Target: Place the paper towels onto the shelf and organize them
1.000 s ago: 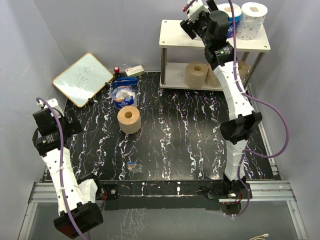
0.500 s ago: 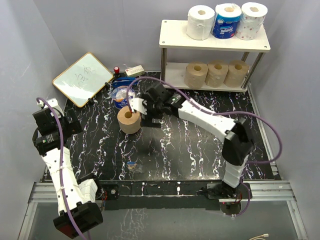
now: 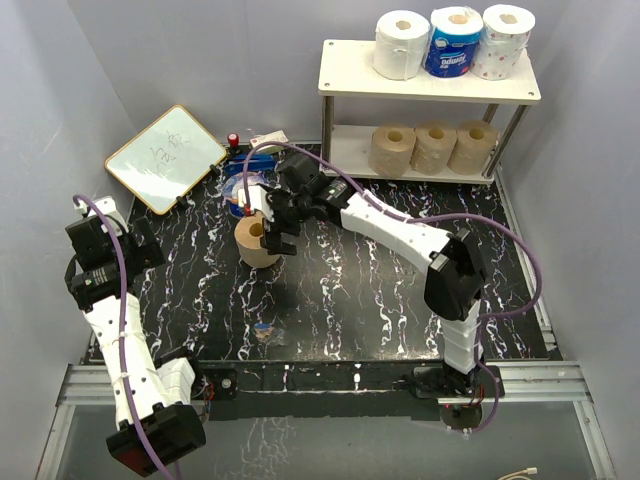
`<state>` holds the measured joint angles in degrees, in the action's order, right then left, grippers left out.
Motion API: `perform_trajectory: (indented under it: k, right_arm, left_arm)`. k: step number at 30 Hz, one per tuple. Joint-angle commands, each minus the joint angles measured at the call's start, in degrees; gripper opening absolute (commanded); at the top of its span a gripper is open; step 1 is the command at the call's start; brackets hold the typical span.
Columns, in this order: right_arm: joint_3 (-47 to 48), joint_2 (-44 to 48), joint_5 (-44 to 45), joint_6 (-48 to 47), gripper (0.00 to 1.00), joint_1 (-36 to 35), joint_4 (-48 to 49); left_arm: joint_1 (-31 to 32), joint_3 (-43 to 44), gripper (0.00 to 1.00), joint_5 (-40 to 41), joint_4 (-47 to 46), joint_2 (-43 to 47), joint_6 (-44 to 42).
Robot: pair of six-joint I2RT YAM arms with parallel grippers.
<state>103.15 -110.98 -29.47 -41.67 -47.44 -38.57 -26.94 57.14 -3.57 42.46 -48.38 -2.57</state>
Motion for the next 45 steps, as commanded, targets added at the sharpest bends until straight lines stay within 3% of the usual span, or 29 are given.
perform_trajectory:
  k: [1, 12, 26, 34, 45]
  right_arm:
    - [3.83, -3.0, -7.02, 0.29, 0.97, -1.26, 1.82]
    - [3.72, -7.71, -3.18, 0.36, 0.96, -3.42, 5.86]
    - [10.17, -13.81, 3.94, 0.57, 0.96, -3.54, 7.86]
    - [8.0, -13.83, 4.34, 1.11, 0.91, -3.54, 7.84]
    - [7.68, -16.46, 6.92, 1.37, 0.75, -3.49, 7.2]
  left_arm:
    - [-0.53, -0.25, 0.98, 0.12, -0.18, 0.49, -0.24]
    - [-0.57, -0.19, 0.98, -1.01, -0.08, 0.44, -0.57]
    - [-0.57, -0.19, 0.98, -1.88, -0.09, 1.32, -0.85]
    - [-0.53, -0.19, 0.98, -2.03, -0.06, 1.36, -0.83]
    - [-0.57, -0.19, 0.98, -1.92, -0.09, 1.11, -0.83]
